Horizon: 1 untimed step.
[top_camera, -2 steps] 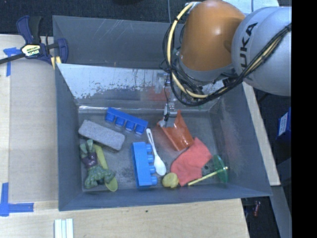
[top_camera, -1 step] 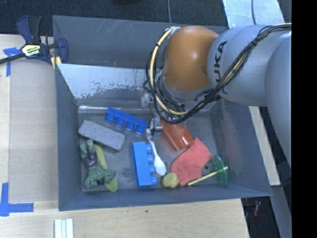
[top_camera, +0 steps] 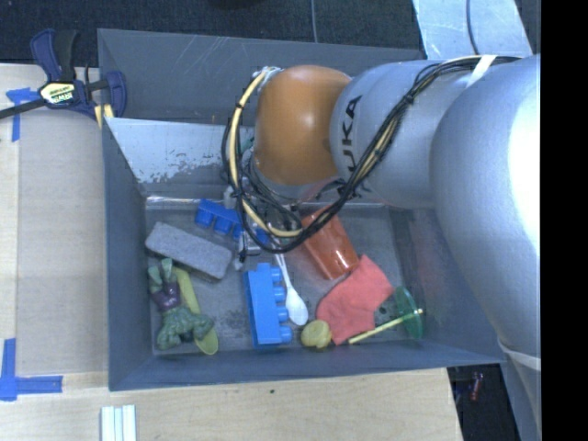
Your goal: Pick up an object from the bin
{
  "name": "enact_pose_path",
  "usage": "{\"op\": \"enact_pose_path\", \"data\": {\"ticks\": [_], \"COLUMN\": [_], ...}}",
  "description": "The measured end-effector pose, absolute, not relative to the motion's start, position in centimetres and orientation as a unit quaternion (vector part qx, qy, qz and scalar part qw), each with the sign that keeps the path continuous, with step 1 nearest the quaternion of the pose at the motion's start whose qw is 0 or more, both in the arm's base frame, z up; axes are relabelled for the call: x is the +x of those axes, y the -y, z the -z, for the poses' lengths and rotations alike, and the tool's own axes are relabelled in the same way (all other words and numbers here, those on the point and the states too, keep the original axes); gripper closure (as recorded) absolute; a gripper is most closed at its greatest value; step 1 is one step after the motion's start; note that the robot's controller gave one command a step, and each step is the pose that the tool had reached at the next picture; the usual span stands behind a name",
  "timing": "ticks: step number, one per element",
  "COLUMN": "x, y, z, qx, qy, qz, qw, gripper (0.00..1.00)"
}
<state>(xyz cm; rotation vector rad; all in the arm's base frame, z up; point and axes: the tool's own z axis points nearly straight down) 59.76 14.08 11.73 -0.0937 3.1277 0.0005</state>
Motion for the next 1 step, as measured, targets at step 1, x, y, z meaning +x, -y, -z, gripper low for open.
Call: {"op": "enact_pose_path", "data": {"ticks": [1], "x": [62.74], "y": [-5.20], "z": [-7.59], "qx": [-0.013], "qy": [-1.000], "qz": [0.001], "qw": [0.005], "gripper": [1.00]}}
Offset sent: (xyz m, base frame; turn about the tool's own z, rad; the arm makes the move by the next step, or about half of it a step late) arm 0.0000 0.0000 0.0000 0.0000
